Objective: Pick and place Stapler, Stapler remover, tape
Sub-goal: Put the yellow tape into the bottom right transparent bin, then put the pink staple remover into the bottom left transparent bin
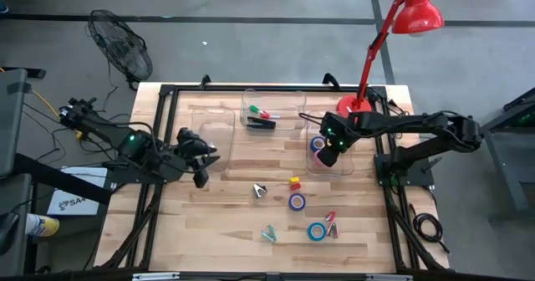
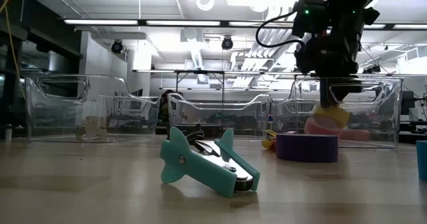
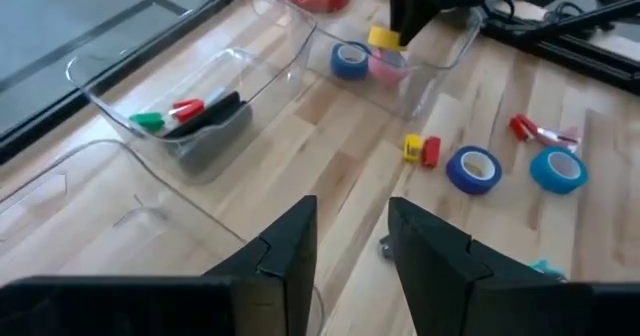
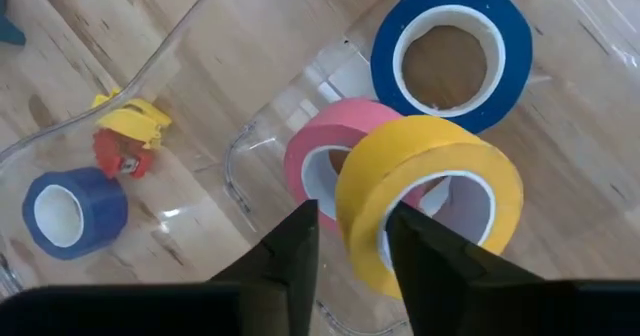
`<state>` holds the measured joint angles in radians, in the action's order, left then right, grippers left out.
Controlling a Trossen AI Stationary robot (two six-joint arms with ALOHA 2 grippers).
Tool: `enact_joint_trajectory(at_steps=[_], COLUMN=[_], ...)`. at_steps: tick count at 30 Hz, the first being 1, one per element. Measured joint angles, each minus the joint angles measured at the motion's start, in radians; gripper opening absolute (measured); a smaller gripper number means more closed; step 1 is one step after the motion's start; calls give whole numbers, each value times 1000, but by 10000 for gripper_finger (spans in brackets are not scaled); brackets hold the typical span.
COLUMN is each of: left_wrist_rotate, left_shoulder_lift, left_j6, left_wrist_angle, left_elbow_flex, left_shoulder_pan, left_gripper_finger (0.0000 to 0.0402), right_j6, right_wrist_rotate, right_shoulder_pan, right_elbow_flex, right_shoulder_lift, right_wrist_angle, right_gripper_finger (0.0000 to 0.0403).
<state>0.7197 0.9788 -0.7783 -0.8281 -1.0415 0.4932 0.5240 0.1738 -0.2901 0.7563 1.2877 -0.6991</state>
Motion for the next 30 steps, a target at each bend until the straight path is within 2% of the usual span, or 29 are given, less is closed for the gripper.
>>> enact_joint_trajectory(at_steps=[8, 19, 25, 30], left_wrist_rotate=[-15, -15, -40, -56], left_shoulder_lift=[0, 0, 0, 0], left_j6=[45, 48, 48, 68], left_wrist_angle=[24, 23, 20, 18], left_elbow_flex=[0, 0, 0, 0], left_shoulder_pan=[-2, -2, -2, -2], left_gripper_finger=[122, 122, 122, 122], right_j6=[0, -1, 86, 239], right_wrist_rotate=[-2, -74, -62, -60], right_shoulder_pan=[0, 0, 16, 116], right_elbow_flex=[10, 156, 295, 412], right_shoulder_lift=[0, 0, 0, -2], right_wrist_angle=[-53, -217, -417, -624], right_gripper_finger=[170, 174, 173, 172])
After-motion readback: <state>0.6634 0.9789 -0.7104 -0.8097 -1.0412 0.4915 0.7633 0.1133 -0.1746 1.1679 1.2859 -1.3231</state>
